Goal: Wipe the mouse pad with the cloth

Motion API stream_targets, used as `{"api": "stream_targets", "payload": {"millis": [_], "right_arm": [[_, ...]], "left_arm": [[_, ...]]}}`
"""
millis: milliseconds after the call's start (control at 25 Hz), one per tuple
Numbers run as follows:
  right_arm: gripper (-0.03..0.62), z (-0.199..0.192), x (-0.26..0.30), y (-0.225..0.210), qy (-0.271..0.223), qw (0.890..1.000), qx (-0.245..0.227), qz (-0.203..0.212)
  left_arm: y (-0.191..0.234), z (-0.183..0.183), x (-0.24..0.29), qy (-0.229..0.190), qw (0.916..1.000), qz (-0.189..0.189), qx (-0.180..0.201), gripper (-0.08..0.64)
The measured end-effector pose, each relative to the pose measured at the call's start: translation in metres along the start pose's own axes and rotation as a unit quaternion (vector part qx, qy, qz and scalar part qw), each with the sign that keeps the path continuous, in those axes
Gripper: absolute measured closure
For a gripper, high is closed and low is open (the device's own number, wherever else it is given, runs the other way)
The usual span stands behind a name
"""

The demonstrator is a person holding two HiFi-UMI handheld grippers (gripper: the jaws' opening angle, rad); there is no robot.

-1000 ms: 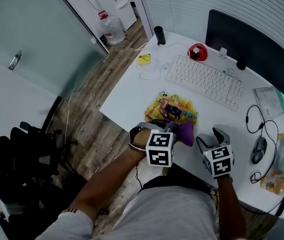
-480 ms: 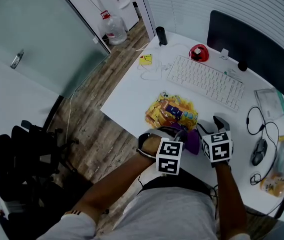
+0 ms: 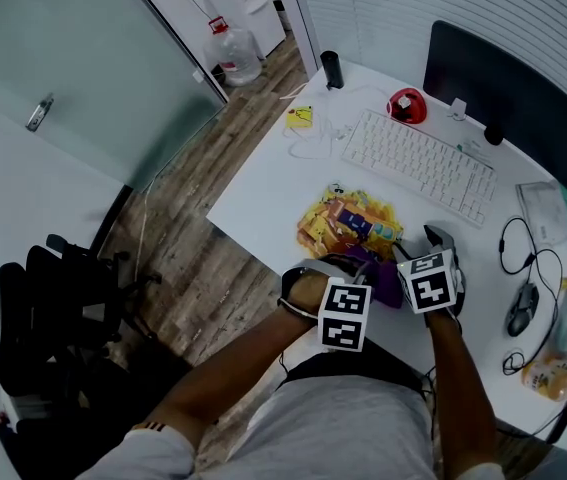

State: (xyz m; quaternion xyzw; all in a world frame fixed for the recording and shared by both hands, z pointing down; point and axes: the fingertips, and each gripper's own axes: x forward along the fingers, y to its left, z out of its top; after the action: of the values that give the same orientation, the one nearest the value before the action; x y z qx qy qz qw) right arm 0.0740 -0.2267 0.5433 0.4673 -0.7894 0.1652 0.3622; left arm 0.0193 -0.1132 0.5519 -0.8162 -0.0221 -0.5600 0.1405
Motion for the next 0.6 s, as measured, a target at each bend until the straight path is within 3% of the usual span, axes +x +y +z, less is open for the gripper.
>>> {"api": "stream_targets", "payload": {"millis": [320, 600], "right_arm": [[0.331, -0.001, -0.001, 0.0, 0.0, 1.0, 0.003, 0.007], [0.331, 0.0, -0.002, 0.001, -0.001, 1.0, 0.001, 0.008]], "left_arm": [[0.004, -0.032, -0.012, 0.004, 0.9993, 0.003, -0.036, 0.477], [0.023, -0.098, -0.029, 0.023, 0.994, 0.029, -0.103, 0.477]]}}
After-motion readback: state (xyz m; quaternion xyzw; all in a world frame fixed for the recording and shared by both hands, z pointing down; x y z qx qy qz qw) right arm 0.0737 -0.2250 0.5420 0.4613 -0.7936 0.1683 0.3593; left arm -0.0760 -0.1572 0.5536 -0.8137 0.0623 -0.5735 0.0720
